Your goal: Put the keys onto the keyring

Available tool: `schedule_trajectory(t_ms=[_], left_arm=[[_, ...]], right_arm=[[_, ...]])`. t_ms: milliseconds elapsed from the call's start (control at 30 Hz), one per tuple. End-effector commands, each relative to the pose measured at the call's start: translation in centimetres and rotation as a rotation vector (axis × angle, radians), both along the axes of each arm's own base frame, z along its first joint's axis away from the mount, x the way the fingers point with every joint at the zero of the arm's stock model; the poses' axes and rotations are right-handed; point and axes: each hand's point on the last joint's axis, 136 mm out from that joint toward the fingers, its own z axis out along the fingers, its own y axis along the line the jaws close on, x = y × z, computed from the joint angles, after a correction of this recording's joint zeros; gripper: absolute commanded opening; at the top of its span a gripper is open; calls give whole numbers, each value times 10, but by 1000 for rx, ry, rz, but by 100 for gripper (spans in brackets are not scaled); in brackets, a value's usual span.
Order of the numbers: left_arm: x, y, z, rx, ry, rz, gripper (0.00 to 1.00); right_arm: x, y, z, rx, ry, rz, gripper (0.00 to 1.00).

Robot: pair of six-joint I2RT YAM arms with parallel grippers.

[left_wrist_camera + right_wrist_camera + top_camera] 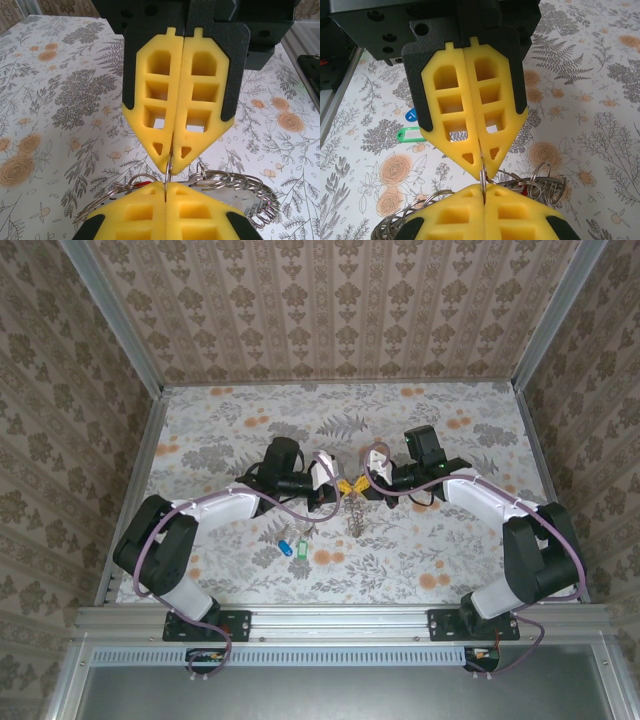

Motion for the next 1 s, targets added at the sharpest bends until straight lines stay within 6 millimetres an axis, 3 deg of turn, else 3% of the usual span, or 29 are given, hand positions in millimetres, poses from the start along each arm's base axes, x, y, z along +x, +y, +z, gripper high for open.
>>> schedule_trajectory(t_ms=[0,267,567,767,967], left_arm=[[-2,-3,4,-21,6,-24,3],[-3,-6,1,-4,25,-50,11],[-2,-9,1,-6,23,-50,15],[-2,-14,2,-6,23,-63,14],[-2,-13,4,-7,20,-60,4]], right_arm=[[-1,0,10,15,-37,6,0],[-10,6,19,51,76,85,0],[-6,4,17,27,38,55,0],[-5,5,16,17,35,54,0],[-5,3,13,-5,41,52,0]])
